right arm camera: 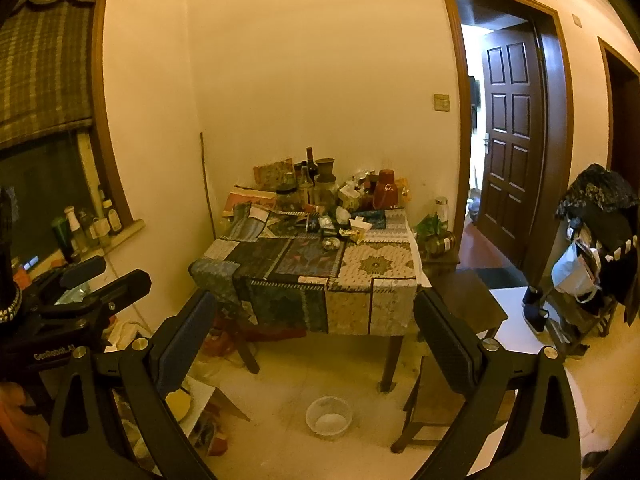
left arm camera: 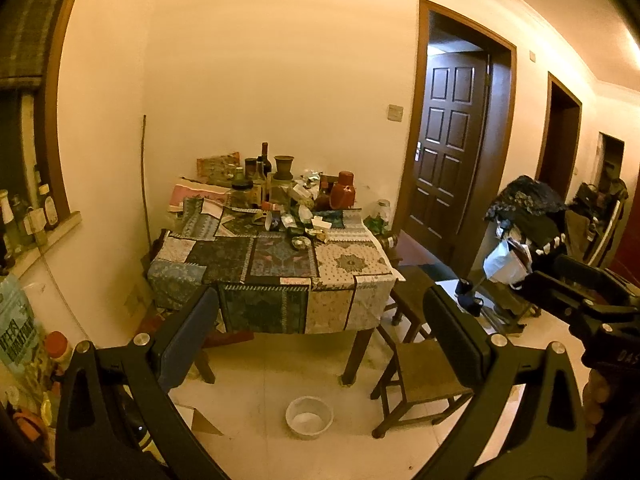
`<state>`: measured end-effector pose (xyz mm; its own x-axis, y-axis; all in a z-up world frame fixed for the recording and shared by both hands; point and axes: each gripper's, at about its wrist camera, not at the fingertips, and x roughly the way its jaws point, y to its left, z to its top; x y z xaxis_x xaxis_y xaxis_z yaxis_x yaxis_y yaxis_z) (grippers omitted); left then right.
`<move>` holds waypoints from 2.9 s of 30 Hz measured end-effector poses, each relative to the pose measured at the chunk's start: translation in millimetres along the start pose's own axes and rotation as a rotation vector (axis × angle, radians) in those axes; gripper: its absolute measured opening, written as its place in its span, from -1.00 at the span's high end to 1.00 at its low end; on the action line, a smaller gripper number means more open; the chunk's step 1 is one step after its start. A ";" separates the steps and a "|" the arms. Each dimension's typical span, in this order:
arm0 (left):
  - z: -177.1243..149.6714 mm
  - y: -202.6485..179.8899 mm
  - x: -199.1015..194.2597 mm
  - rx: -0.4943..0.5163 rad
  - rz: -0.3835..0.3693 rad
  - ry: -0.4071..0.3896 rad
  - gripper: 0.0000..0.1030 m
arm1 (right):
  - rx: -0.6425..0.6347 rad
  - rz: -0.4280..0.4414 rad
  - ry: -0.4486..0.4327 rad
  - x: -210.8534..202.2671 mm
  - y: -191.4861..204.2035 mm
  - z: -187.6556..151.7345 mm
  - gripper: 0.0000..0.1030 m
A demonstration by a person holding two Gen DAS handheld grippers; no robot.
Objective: Collect trash
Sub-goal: 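Grasp the foil ball with the left tool while the right tool grasps the yellow wrapper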
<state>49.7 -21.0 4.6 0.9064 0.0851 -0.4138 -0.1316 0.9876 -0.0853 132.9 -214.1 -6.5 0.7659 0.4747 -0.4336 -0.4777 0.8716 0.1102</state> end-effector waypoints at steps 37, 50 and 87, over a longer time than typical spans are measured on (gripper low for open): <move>108.3 142.2 332.6 0.035 -0.054 0.085 -0.99 | 0.145 -0.212 0.172 261.6 13.8 80.3 -0.91; 90.5 131.2 488.8 -0.080 -0.024 0.333 -0.99 | 0.152 -0.136 0.357 391.8 -51.6 86.1 -0.91; -3.9 77.6 753.2 -0.278 0.169 0.731 -0.17 | -0.346 0.358 0.773 724.3 -132.7 49.7 -0.69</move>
<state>720.6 119.2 -317.3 0.3856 0.0275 -0.9222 -0.4257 0.8921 -0.1513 772.5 20.2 -290.8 0.1059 0.3862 -0.9163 -0.8286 0.5437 0.1334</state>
